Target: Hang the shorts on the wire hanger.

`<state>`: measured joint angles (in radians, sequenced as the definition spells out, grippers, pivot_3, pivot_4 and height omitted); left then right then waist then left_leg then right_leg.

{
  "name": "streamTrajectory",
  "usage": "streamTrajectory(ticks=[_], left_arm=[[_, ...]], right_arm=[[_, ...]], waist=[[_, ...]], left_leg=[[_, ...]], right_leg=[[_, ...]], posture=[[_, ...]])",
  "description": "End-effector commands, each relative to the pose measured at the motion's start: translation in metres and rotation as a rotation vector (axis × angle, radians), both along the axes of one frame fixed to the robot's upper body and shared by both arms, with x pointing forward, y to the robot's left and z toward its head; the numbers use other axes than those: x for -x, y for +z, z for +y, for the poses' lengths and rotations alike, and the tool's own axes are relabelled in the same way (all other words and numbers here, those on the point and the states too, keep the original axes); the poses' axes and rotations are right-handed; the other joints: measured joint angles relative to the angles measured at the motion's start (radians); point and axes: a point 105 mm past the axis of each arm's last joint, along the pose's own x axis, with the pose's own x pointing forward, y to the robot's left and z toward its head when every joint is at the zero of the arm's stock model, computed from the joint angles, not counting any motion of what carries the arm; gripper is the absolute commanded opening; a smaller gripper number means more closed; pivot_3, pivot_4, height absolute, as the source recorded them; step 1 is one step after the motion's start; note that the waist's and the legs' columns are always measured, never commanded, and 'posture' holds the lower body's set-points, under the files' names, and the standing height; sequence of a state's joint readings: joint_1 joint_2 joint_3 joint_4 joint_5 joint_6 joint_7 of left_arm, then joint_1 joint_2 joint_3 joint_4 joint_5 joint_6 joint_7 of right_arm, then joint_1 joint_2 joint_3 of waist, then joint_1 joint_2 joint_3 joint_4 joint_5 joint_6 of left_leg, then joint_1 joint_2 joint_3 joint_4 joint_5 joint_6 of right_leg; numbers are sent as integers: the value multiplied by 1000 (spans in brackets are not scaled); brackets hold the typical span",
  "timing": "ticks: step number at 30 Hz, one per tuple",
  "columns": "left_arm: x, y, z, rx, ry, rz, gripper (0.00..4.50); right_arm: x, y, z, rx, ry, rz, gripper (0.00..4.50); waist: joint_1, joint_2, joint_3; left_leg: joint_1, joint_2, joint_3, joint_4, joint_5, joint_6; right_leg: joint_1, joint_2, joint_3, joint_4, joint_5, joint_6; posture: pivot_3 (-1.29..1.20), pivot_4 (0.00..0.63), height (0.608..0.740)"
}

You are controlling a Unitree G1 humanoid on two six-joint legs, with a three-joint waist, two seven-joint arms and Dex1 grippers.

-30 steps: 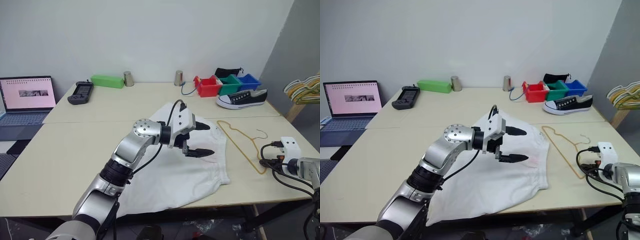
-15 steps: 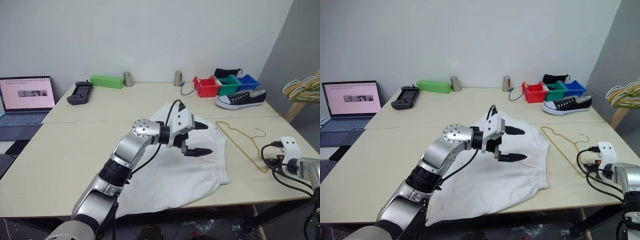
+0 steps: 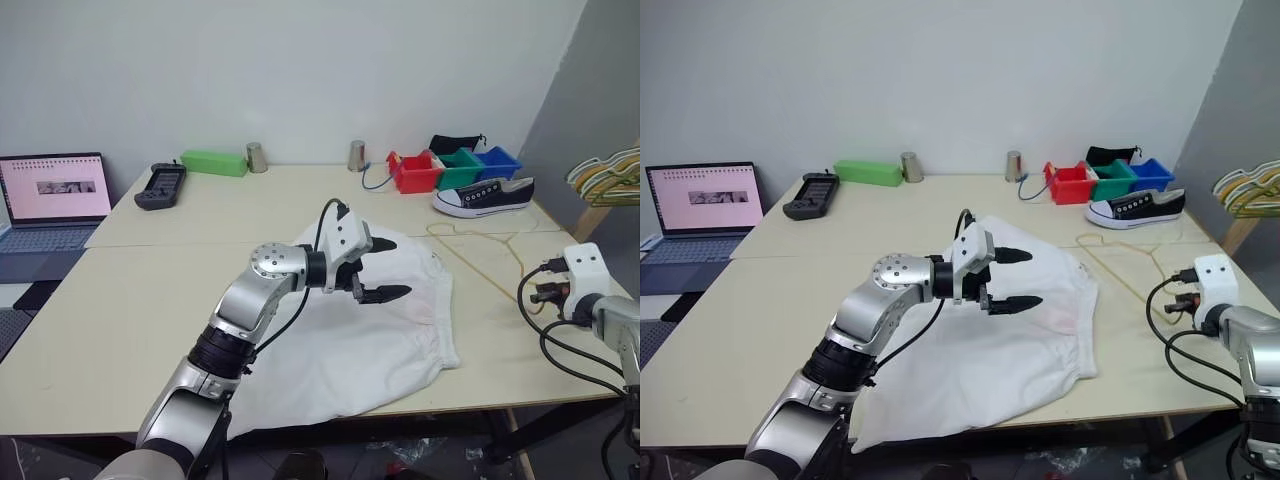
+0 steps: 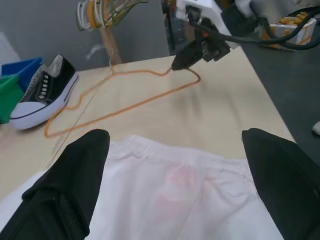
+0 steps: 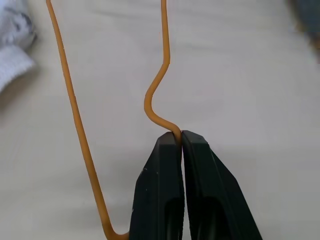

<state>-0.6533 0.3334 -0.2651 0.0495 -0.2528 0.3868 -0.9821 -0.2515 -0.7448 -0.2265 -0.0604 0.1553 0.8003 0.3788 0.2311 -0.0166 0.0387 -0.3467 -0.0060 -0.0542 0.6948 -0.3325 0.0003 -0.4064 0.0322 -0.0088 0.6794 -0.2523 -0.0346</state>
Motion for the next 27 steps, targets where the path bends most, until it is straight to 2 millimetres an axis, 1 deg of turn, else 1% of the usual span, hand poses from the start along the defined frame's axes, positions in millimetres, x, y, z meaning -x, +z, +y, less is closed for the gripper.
streamTrajectory(ticks=[1, 2, 3, 4, 7, 8, 10, 11, 13, 15, 16, 19, 21, 23, 25, 27], left_arm=[[-23, 29, 24, 43, 109, -68, 4500], [-30, 35, 32, 45, 140, -83, 4500], [-34, 39, 37, 46, 158, -92, 4500], [-41, 47, 47, 55, 188, -102, 4500], [-53, 61, 61, 72, 232, -112, 4500], [-55, 64, 70, 54, 233, -118, 4500], [-57, 70, 86, 16, 221, -129, 4500], [-58, 71, 90, 5, 215, -132, 4500], [-63, 74, 102, -20, 213, -140, 4500], [-69, 73, 110, -57, 220, -157, 4500], [-71, 72, 111, -73, 219, -165, 4500], [-72, 69, 110, -116, 164, -161, 4500], [-72, 67, 108, -138, 133, -151, 4500], [-71, 64, 107, -158, 105, -139, 4500], [-69, 56, 106, -204, 71, -123, 4500], [-62, 43, 105, -255, 6, -77, 4500]], right_arm=[[-11, 48, 23, 277, 146, -188, 65], [-14, 57, 28, 374, 193, -226, 65], [-15, 62, 31, 435, 224, -250, 65], [-17, 69, 36, 506, 275, -286, 65], [-21, 79, 44, 601, 356, -341, 65], [-24, 84, 49, 639, 398, -374, 65], [-26, 93, 60, 741, 495, -442, 65], [-26, 95, 64, 776, 530, -465, 65], [-23, 100, 82, 876, 671, -545, 65], [-19, 101, 98, 961, 804, -612, 65], [-18, 101, 102, 981, 839, -629, 65], [-13, 106, 123, 1006, 944, -715, 65], [-12, 111, 133, 1017, 981, -763, 65], [-11, 115, 139, 1022, 997, -796, 65], [-9, 121, 148, 1028, 1011, -842, 65], [-7, 128, 157, 1040, 1020, -887, 65]], waist=[[-6, 0, 0], [-8, 0, 0], [-10, 0, 0], [-12, 0, 1], [-16, -1, 1], [-18, -1, 1], [-22, -1, 1], [-25, -1, 1], [-27, -1, 1], [-27, -2, 2], [-28, -2, 2], [-28, -2, 2], [-29, -2, 2], [-29, -3, 3], [-29, -4, 3], [-29, -4, 3]], left_leg=[[0, 0, 0, 0, 0, 0], [0, 0, 0, 0, 0, 0], [0, 0, 0, 0, 0, 0], [0, 0, 0, 0, 0, 0], [0, 0, 0, -1, 0, 0], [0, 0, 0, -2, 0, 0], [0, 0, 1, -2, 0, 0], [0, 0, 1, -2, 0, 0], [0, 0, 1, -3, 0, 0], [0, 0, 1, -3, 0, 0], [0, -1, 0, -3, 0, 0], [0, -1, 1, -2, 0, -1], [0, -1, 1, -2, 0, -1], [0, -1, 1, -2, 0, -1], [0, -1, 1, -2, 0, -1], [0, -1, 1, -2, 0, -1]], right_leg=[[0, 0, 0, 0, 0, 0], [0, 0, -1, 0, 0, 0], [0, 0, -1, 0, 0, 0], [0, 0, -1, 0, -1, 0], [0, 0, -1, -1, 0, 0], [0, 0, -1, -1, 0, -1], [0, 0, -1, -1, 0, -2], [0, 0, -1, -1, 1, -3], [0, 0, -1, -1, 0, -4], [0, 0, -1, -1, 0, -4], [0, 0, -2, -1, 0, -4], [0, 0, -1, -1, 0, -4], [0, 0, -1, -1, 0, -4], [0, -1, -1, -1, 0, -5], [0, -1, -1, -1, 0, -5], [0, -1, -1, -1, 0, -5]], posture=[[289, 0, 740], [292, 0, 740], [292, 0, 740], [292, 0, 740], [300, 0, 740], [302, 0, 740], [303, 0, 740], [303, 0, 740], [317, 0, 740], [318, 0, 740], [317, 0, 740], [317, 0, 740], [316, 0, 740], [314, 0, 740], [310, 0, 740], [307, 0, 740]])
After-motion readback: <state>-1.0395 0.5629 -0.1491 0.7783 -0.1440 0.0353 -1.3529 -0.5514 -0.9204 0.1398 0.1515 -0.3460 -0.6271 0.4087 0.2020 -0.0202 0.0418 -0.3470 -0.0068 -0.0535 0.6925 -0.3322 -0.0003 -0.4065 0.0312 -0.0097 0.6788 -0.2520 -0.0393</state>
